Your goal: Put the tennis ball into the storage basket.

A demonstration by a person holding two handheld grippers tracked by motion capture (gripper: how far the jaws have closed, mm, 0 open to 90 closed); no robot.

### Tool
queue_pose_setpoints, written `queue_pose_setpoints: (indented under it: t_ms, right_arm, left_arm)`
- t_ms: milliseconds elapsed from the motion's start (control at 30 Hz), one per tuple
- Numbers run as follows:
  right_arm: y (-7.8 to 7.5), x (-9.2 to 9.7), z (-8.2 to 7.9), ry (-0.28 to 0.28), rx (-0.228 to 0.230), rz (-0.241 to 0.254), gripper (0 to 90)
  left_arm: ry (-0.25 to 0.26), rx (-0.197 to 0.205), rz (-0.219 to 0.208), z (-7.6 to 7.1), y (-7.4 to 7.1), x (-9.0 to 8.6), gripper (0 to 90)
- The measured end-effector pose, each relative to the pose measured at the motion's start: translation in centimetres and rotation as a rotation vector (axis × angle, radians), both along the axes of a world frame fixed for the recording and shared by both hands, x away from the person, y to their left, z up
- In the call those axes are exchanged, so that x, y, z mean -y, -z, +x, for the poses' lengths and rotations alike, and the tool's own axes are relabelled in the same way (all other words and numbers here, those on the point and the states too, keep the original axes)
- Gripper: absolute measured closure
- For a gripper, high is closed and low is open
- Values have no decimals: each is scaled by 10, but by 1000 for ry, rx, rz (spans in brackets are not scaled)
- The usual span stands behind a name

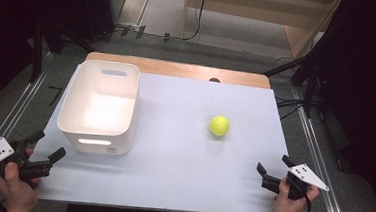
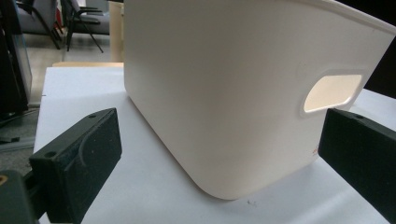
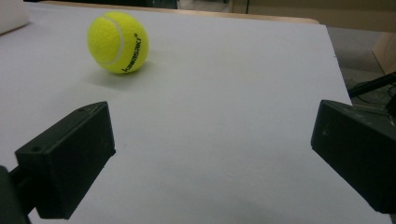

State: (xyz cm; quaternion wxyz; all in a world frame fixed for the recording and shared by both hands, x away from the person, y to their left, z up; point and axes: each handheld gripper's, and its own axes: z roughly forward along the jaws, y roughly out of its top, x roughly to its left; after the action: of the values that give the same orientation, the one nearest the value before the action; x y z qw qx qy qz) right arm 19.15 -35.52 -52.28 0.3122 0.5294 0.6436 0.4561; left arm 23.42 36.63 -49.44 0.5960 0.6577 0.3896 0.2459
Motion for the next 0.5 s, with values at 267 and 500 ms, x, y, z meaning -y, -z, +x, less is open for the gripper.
queue_pose_setpoints:
  t_ms: [267,500]
  right_arm:
    - [0,0,0,14,0,-1,0]
    - [-2,0,2,17,-24,-2,0]
  left_arm:
    - [0,0,-7,0,0,0,0]
    - [-4,3,4,-1,0,0,0]
